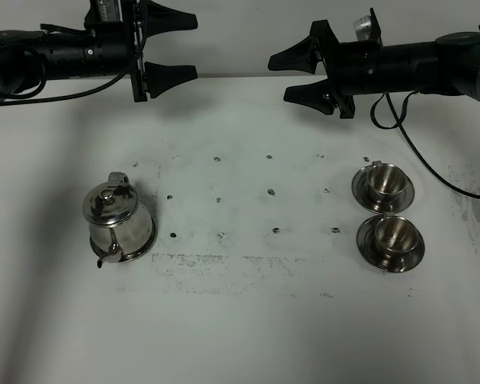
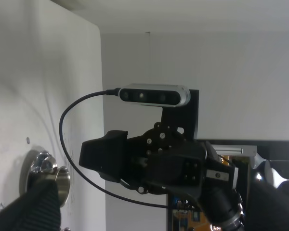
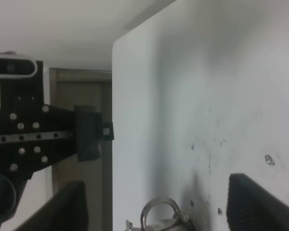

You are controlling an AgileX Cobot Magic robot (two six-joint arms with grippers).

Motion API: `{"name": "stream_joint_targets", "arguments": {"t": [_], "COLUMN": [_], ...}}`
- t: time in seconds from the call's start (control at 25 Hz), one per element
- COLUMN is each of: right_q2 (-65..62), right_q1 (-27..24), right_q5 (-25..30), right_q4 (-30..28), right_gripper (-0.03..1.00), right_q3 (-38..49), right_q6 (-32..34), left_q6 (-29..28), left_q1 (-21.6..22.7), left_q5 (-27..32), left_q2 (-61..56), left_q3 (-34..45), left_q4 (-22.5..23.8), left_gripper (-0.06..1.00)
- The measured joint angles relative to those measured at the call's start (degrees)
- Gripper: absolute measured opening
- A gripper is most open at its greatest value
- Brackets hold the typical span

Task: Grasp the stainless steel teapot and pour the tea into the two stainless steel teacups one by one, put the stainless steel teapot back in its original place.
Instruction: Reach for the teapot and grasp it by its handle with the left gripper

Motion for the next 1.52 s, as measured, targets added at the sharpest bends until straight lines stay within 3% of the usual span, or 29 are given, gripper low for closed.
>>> {"name": "stream_joint_targets", "arguments": {"t": [0.48,0.72,1.0,1.2,1.52], "right_q2": [0.0,0.0,-1.9,-4.2,-13.1], "right_q1": [0.0,0.0,-1.6,-4.8,-9.4], "right_q5": [0.0,0.8,1.1,1.9,2.1], "right_q4": [0.0,-0.2,-2.8,-4.8,-14.2], "right_gripper": [0.59,0.59,0.59,0.59,0.59], "right_q3": [0.0,0.0,0.0,0.0,0.0], "right_q6": [-0.4,-4.7,-6.7,-7.5,-6.9], "left_q6": [-1.0,-0.7,0.1,0.1,-0.3], "left_q1": [0.0,0.1,3.1,5.6,8.2], "left_q5": [0.0,0.0,0.0,0.1,0.1], "left_q2": [0.1,0.1,-0.1,-3.7,-13.6], "left_q3": [0.0,0.0,0.0,0.0,0.0], "left_q4": [1.6,1.9,2.1,6.0,17.5], "left_gripper": [0.74,0.74,0.74,0.71,0.70]}}
